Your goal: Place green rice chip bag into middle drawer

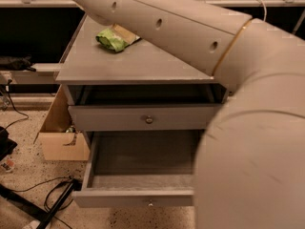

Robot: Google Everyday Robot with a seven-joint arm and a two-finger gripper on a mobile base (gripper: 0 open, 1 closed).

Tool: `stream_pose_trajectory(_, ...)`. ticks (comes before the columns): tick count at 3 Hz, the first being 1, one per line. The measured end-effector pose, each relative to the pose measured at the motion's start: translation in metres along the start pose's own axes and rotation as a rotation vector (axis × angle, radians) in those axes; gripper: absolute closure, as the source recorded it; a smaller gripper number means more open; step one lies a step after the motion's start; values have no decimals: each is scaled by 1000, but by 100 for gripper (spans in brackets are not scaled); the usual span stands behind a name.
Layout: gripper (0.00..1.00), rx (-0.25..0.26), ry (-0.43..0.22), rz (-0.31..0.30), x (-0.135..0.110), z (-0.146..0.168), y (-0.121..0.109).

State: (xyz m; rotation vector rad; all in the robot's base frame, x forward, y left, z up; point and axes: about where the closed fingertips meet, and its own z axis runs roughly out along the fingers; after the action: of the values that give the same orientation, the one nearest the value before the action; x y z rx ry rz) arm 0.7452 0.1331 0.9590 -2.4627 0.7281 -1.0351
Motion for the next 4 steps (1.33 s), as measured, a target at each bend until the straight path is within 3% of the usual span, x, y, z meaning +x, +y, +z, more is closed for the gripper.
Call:
stream_pose_trajectory(1,0,-18,-8,-90,15,44,-21)
stream_pose_trajectory(2,0,-43,-31,-134,21,83,-32)
stream_pose_trajectory(3,0,-76,-59,-151,18,114,-34)
stream_pose_trajectory(4,0,-152,-85,-132,17,145,-14)
